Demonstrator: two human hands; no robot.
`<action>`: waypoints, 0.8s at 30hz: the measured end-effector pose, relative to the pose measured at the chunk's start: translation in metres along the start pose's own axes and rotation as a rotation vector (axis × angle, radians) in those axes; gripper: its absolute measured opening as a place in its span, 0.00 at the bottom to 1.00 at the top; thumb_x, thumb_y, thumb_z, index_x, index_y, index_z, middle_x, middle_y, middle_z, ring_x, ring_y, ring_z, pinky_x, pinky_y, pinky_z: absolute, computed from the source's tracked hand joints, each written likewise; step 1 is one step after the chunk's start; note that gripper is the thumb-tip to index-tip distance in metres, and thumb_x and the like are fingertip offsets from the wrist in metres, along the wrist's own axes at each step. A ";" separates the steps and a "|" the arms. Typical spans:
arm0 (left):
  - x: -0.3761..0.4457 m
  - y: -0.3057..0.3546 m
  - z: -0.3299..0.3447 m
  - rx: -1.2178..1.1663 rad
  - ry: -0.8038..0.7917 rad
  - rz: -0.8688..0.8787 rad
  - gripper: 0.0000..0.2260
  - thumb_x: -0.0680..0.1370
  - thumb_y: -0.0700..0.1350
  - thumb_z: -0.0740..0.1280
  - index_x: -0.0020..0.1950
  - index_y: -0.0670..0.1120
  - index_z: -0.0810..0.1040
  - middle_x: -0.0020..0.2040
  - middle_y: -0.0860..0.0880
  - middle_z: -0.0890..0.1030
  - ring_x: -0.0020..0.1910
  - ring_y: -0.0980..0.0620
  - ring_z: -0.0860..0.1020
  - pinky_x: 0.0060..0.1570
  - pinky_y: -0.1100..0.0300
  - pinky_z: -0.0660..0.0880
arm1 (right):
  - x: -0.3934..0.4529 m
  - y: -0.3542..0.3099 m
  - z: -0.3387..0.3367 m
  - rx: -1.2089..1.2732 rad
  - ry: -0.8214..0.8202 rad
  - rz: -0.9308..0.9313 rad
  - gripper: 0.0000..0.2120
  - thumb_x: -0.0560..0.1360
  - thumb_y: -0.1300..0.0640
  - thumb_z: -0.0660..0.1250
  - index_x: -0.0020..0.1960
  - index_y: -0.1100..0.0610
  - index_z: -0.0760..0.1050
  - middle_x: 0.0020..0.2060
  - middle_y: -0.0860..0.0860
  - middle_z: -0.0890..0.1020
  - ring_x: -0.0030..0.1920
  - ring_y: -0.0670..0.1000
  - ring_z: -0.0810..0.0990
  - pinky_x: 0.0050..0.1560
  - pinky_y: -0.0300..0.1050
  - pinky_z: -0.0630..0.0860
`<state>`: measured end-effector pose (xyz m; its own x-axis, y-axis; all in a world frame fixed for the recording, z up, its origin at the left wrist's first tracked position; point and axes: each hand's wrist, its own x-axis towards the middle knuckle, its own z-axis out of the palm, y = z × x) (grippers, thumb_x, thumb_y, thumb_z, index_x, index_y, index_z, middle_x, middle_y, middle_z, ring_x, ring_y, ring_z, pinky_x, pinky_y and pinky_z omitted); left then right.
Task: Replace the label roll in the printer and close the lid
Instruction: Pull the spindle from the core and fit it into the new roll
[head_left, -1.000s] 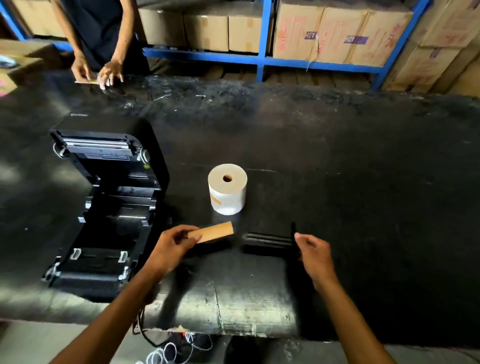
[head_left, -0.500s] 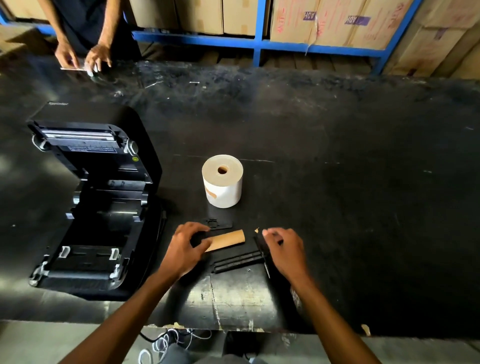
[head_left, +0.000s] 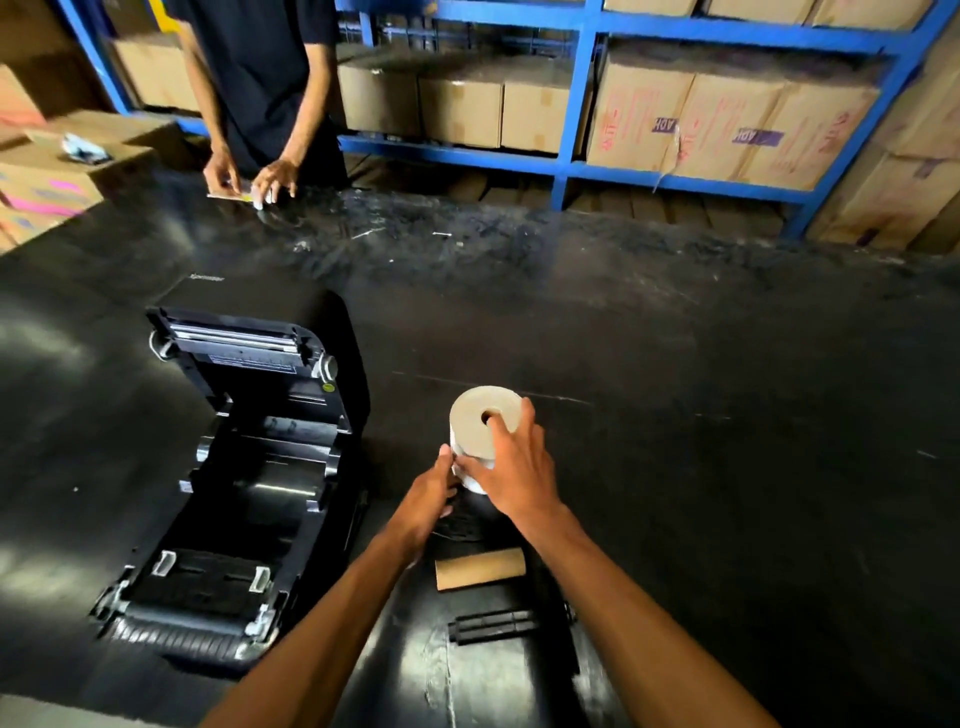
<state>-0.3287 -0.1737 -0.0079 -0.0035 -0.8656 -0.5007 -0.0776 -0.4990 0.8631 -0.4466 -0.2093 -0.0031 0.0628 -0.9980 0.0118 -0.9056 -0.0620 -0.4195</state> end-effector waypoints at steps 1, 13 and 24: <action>0.001 0.000 -0.002 -0.006 -0.002 -0.001 0.26 0.81 0.59 0.48 0.72 0.46 0.68 0.69 0.42 0.73 0.67 0.45 0.72 0.64 0.53 0.67 | 0.001 0.000 0.000 0.001 0.009 -0.003 0.29 0.70 0.41 0.67 0.66 0.52 0.66 0.73 0.58 0.55 0.63 0.62 0.66 0.56 0.55 0.73; -0.016 0.024 -0.002 -0.369 -0.058 -0.033 0.20 0.77 0.62 0.58 0.54 0.50 0.81 0.46 0.48 0.86 0.47 0.49 0.82 0.48 0.54 0.77 | -0.038 0.017 -0.051 1.037 -0.106 0.303 0.10 0.75 0.48 0.66 0.52 0.52 0.77 0.49 0.50 0.82 0.50 0.49 0.81 0.46 0.44 0.82; -0.051 0.032 0.001 -0.349 -0.063 0.097 0.17 0.76 0.53 0.67 0.53 0.41 0.82 0.47 0.45 0.86 0.45 0.49 0.84 0.39 0.56 0.80 | -0.077 0.012 -0.067 0.543 0.385 0.046 0.20 0.74 0.47 0.66 0.65 0.49 0.73 0.67 0.48 0.70 0.68 0.47 0.67 0.69 0.47 0.65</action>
<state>-0.3325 -0.1453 0.0450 -0.0565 -0.9105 -0.4095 0.2712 -0.4088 0.8714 -0.4900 -0.1343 0.0521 -0.2160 -0.9400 0.2640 -0.5574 -0.1033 -0.8238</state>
